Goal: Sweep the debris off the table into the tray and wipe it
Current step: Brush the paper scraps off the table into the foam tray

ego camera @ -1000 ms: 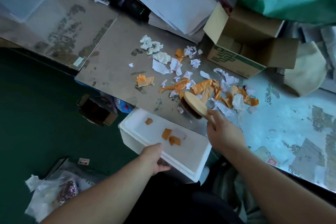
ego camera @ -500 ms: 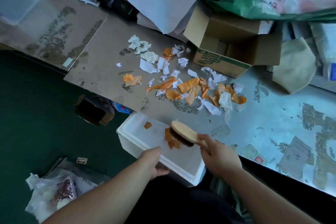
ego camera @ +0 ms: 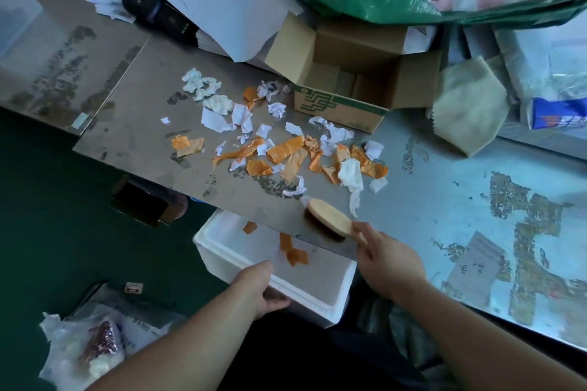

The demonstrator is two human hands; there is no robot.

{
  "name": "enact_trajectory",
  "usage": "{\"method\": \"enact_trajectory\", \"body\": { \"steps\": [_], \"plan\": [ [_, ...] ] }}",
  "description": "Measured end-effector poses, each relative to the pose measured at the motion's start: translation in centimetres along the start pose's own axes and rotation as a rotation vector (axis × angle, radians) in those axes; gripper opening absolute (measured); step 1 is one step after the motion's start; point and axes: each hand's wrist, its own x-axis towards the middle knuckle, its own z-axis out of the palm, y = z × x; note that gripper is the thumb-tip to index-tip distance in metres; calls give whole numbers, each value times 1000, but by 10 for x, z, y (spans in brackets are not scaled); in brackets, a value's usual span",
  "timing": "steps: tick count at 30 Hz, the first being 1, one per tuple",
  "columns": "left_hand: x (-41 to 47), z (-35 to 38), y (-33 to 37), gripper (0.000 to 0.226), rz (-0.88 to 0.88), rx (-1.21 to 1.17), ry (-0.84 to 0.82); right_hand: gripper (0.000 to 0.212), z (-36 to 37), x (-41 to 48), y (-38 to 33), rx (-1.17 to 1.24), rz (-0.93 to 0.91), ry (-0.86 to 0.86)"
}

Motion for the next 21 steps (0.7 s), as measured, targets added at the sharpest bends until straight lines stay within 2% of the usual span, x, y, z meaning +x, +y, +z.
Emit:
{"method": "enact_trajectory", "body": {
  "steps": [4, 7, 17, 21],
  "plan": [
    [-5, 13, -8, 8, 9, -1, 22, 39, 14, -20, 4, -42, -150, -107],
    [-10, 20, -13, 7, 25, -7, 22, 37, 15, -26, 8, -42, -203, -144],
    [-16, 24, -31, 9, 61, -23, 27, 39, -33, 46, -14, 16, -208, 89],
    [-18, 24, -38, 9, 53, -23, 25, 38, -36, 61, -24, -54, -210, 51]
  ]
}}
